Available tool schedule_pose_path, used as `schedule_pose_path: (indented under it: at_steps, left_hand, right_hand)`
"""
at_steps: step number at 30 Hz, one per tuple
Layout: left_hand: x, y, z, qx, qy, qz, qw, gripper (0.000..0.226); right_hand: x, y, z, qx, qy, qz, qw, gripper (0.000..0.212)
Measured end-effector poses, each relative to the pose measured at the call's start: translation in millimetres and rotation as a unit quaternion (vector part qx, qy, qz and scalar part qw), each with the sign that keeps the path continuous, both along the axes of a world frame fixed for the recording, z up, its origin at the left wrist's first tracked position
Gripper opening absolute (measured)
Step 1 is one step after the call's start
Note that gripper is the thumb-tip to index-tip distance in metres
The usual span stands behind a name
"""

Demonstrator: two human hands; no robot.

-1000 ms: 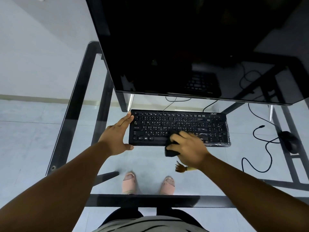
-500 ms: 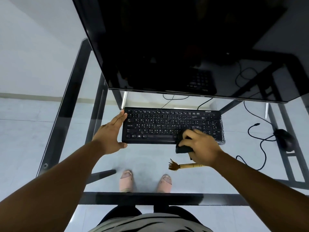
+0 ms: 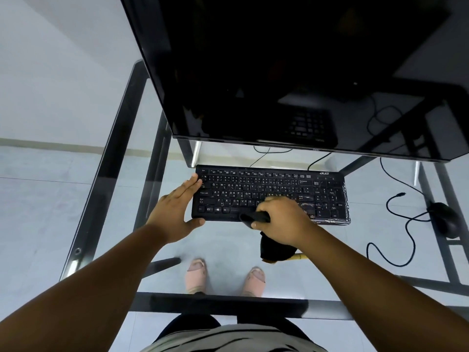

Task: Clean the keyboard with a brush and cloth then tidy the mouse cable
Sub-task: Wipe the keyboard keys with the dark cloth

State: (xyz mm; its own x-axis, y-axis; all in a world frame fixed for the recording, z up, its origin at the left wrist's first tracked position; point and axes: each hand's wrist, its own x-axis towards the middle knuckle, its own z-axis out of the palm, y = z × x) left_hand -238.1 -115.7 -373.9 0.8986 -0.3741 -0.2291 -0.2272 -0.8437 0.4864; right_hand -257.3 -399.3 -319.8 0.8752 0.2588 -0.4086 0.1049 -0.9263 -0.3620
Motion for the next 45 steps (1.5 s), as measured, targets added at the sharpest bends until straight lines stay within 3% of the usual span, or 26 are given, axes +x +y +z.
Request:
schedule_pose_path:
  at_steps: [3,9,16,25,33,36,38,41,45]
  left_hand:
    - [3.8,5.0,-0.5,-0.006,0.005,-0.009,1.000,0.097]
    - [9.4,11.1,-1.9,-0.016,0.008,-0.018,1.000,0.097]
    - [8.4,10.1,-0.2,-0.015,0.009,-0.023,1.000,0.095]
    - [8.0,10.0,-0.2,-0.018,0.004,-0.024,1.000,0.094]
    - [5.4,9.1,-1.8,-0.021,0.016,-0.013,1.000,0.093]
    - [3.5,7.2,-2.0,-0.024,0.012,-0.008,1.000,0.092]
    - [2.6,6.1,-2.8,-0.027,0.008,-0.009,1.000,0.092]
    - [1.3,5.2,-4.0,-0.026,0.007,-0.010,1.000,0.092]
    - [1.3,6.1,-3.6,-0.024,0.009,-0.015,1.000,0.092]
  right_hand:
    - [4.8,25.2,3.0,-0.054,0.016,0.003,0.998,0.024]
    - [-3.8,69.5,-8.5,-0.027,-0.038,-0.006,0.999,0.020]
    - [-12.4,16.8,-2.4,-0.089,-0.010,-0.107,0.990,0.018]
    - [-12.3,68.2,-8.0,-0.041,-0.065,-0.057,0.995,0.018]
    - [-23.7,2.7,-2.6,-0.080,-0.021,-0.216,0.973,0.016]
    - [-28.0,-18.3,-5.0,-0.011,-0.033,-0.270,0.962,0.020]
    - [-29.7,-17.9,-7.7,0.084,-0.117,-0.287,0.947,0.018]
    - [-28.6,-0.1,-15.2,0.160,-0.225,-0.253,0.927,0.018]
    - [-38.9,32.3,-35.1,0.134,-0.197,-0.110,0.965,0.041]
